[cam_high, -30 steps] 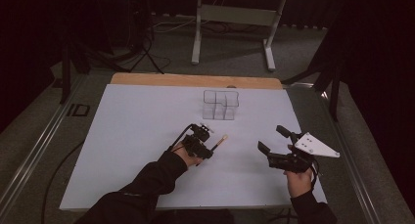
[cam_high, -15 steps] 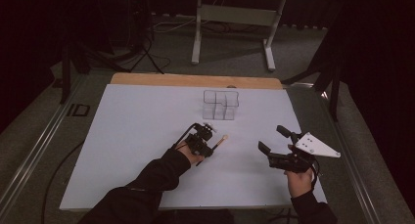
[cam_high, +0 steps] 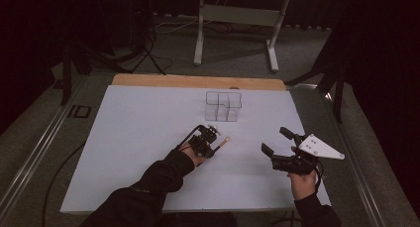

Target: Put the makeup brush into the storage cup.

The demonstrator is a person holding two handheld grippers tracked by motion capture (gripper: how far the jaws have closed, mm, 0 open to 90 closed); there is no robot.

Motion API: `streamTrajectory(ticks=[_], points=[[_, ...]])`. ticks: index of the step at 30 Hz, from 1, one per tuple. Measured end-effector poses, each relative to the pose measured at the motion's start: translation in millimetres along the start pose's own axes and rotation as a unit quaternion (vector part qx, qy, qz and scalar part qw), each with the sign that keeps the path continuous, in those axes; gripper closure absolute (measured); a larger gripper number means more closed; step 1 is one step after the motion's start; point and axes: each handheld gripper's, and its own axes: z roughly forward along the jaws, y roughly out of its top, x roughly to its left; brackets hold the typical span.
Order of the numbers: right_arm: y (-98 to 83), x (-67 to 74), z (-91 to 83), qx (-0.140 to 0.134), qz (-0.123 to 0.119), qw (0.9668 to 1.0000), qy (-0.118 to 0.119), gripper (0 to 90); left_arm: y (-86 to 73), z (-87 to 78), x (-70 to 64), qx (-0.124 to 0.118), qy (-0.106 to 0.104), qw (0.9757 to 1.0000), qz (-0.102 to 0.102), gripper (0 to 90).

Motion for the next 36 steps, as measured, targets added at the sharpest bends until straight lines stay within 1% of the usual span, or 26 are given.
streamTrajectory(ticks=[3,5,8,9,10,12,13,14,16,17,19,20,21,22,23,25,26,27,28,29,30,31,32,33,34,36], points=[[-0.2,0.1,0.5,0.002,0.001,1.0,0.001,11.9,1.0,0.0,-0.8,0.003,0.003,1.0,0.001,83.9],[0.0,0.0,0.4,0.001,0.0,1.0,0.001,11.9,1.4,-0.1,-1.0,0.004,0.004,1.0,0.008,83.9],[0.2,0.2,0.0,0.0,-0.001,1.0,0.001,11.9,-0.9,-1.1,0.1,-0.003,-0.001,0.9999,0.011,84.1],[0.2,0.2,0.0,0.0,-0.001,1.0,0.001,11.9,-2.1,-2.3,0.7,-0.013,-0.004,0.9998,0.012,84.1],[0.2,0.1,-0.1,0.0,0.0,1.0,0.0,11.9,-3.1,-5.0,1.5,-0.022,-0.003,0.9997,0.008,84.1],[-0.1,0.1,0.0,0.001,0.003,1.0,0.0,11.9,-4.6,-10.2,3.9,-0.041,-0.017,0.999,0.001,84.2],[-0.3,-0.2,0.5,0.002,0.003,1.0,0.001,11.9,-5.0,-12.4,4.5,-0.046,-0.015,0.9988,0.0,84.2],[-0.4,-0.2,0.7,0.002,0.002,1.0,0.001,11.9,-5.7,-15.2,5.7,-0.058,-0.024,0.998,-0.002,84.2],[-0.4,-0.1,0.9,0.002,0.002,1.0,0.002,11.9,-6.7,-20.9,8.4,-0.072,-0.03,0.9968,-0.015,84.2],[-0.4,-0.1,0.9,0.002,0.002,1.0,0.001,11.9,-7.3,-23.4,10.2,-0.083,-0.043,0.9955,-0.019,84.2],[-0.5,-0.2,1.1,0.002,0.002,1.0,0.001,11.9,-8.5,-27.8,12.4,-0.093,-0.04,0.9945,-0.026,84.2],[-0.7,-0.3,1.1,0.002,0.002,1.0,0.001,11.9,-9.3,-29.8,13.8,-0.099,-0.047,0.9936,-0.027,84.1],[-0.8,-0.3,1.2,0.002,0.002,1.0,0.0,11.9,-10.9,-32.7,15.1,-0.106,-0.041,0.9931,-0.03,84.2],[-0.8,-0.1,1.4,0.003,0.001,1.0,0.0,11.9,-11.7,-34.2,15.8,-0.11,-0.042,0.9926,-0.031,84.2],[-0.9,-0.1,1.4,0.003,0.001,1.0,0.001,11.9,-13.1,-36.0,17.4,-0.116,-0.052,0.9912,-0.035,84.2],[-1.0,0.0,1.7,0.004,0.002,1.0,0.001,11.9,-16.1,-40.5,19.0,-0.129,-0.043,0.9901,-0.035,84.2],[-1.0,0.1,1.9,0.004,0.001,1.0,0.001,11.9,-18.3,-43.2,20.8,-0.138,-0.05,0.9885,-0.037,84.1],[-0.9,0.4,1.8,0.003,0.001,1.0,0.002,11.9,-19.7,-45.0,21.7,-0.143,-0.044,0.9879,-0.041,84.2],[-0.8,0.6,1.8,0.003,0.001,1.0,0.002,11.9,-21.5,-47.1,23.7,-0.148,-0.049,0.9869,-0.043,84.2],[-0.7,0.7,1.9,0.004,-0.001,1.0,0.001,11.9,-24.1,-49.4,25.9,-0.158,-0.053,0.985,-0.047,84.2],[-0.8,0.9,2.0,0.003,0.0,1.0,0.002,11.9,-25.5,-50.6,26.8,-0.161,-0.049,0.9845,-0.05,84.2],[-0.8,0.8,2.1,0.003,0.001,1.0,0.002,11.9,-27.0,-52.0,28.8,-0.165,-0.055,0.9834,-0.053,84.2],[-0.9,0.8,2.4,0.005,0.001,1.0,0.002,11.9,-29.7,-54.0,30.8,-0.177,-0.056,0.9808,-0.06,84.1],[-1.0,1.0,2.6,0.006,0.001,1.0,0.002,11.9,-30.9,-55.1,31.6,-0.18,-0.053,0.9804,-0.06,84.2],[-1.1,1.0,2.8,0.006,0.002,1.0,0.003,11.9,-33.5,-56.9,33.2,-0.192,-0.062,0.9778,-0.059,84.2],[-1.1,1.3,3.4,0.007,0.001,1.0,0.004,11.9,-36.8,-59.2,34.3,-0.204,-0.06,0.9752,-0.06,84.2]])
